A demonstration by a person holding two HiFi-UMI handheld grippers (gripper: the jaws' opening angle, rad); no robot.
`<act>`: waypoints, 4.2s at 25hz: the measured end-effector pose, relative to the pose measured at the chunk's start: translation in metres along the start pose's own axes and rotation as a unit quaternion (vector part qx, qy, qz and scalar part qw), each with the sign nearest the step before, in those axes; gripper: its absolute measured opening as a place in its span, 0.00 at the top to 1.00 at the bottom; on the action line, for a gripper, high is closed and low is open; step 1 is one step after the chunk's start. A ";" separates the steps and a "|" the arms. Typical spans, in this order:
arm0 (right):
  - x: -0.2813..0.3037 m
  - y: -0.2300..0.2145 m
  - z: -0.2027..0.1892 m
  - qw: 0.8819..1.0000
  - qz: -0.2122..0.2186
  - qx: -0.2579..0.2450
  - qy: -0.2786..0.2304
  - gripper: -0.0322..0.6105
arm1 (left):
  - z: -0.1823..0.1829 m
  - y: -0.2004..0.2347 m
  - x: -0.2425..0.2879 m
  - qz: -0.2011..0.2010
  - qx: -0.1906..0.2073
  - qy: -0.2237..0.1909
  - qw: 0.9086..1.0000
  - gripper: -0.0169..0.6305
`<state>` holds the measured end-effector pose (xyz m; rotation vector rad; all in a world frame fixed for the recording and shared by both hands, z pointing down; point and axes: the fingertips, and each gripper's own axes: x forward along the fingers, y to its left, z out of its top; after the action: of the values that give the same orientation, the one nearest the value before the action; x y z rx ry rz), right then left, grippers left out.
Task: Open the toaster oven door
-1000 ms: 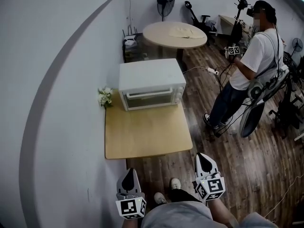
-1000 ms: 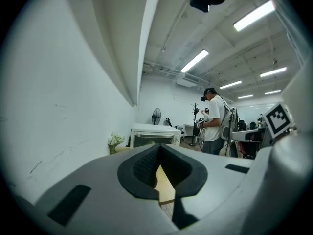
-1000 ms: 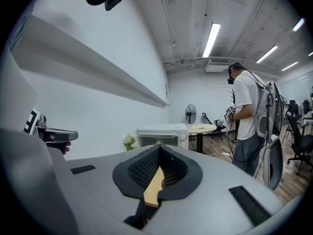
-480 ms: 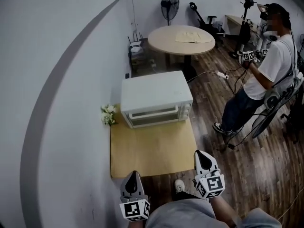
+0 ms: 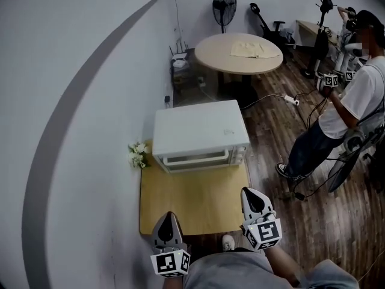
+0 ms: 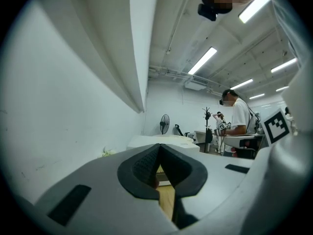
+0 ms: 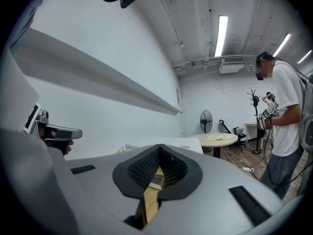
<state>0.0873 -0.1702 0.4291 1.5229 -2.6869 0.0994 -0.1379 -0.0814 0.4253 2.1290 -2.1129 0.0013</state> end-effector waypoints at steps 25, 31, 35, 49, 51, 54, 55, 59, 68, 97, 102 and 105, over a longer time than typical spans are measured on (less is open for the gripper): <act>0.105 0.019 -0.028 0.951 0.075 -0.261 0.150 0.85 | -0.024 0.007 0.120 -0.151 0.234 0.125 0.952 0.82; 0.128 0.021 -0.037 0.903 0.128 -0.355 0.208 0.85 | -0.048 -0.002 0.144 -0.197 0.370 0.184 0.889 0.82; 0.139 0.028 -0.048 0.866 0.166 -0.409 0.235 0.85 | -0.061 -0.001 0.159 -0.221 0.427 0.214 0.850 0.84; 0.175 0.015 -0.082 0.791 0.219 -0.471 0.323 0.85 | -0.088 0.011 0.208 -0.262 0.520 0.275 0.765 0.82; 0.177 0.014 -0.089 0.785 0.226 -0.469 0.336 0.85 | -0.094 0.012 0.211 -0.271 0.521 0.284 0.758 0.81; 0.177 0.013 -0.100 0.776 0.236 -0.466 0.353 0.85 | -0.103 0.014 0.211 -0.289 0.512 0.303 0.750 0.81; 0.179 0.013 -0.102 0.774 0.238 -0.466 0.357 0.85 | -0.105 0.015 0.213 -0.293 0.512 0.308 0.746 0.81; 0.186 0.010 -0.108 0.767 0.242 -0.465 0.369 0.85 | -0.114 0.017 0.220 -0.304 0.515 0.324 0.733 0.81; 0.181 0.010 -0.114 0.741 0.274 -0.457 0.409 0.87 | -0.117 0.013 0.225 -0.323 0.507 0.339 0.723 0.82; 0.129 0.031 -0.143 0.774 0.298 -0.410 0.378 0.88 | -0.141 0.009 0.173 -0.284 0.409 0.312 0.809 0.82; 0.117 0.036 -0.152 0.777 0.309 -0.403 0.372 0.88 | -0.149 0.008 0.160 -0.280 0.374 0.307 0.829 0.81; 0.109 0.038 -0.158 0.780 0.315 -0.396 0.368 0.88 | -0.156 0.007 0.152 -0.270 0.367 0.312 0.834 0.81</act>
<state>0.0003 -0.2310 0.5940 0.2108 -2.0023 -0.3110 -0.1270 -0.2172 0.5955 2.5017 -1.1574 1.4283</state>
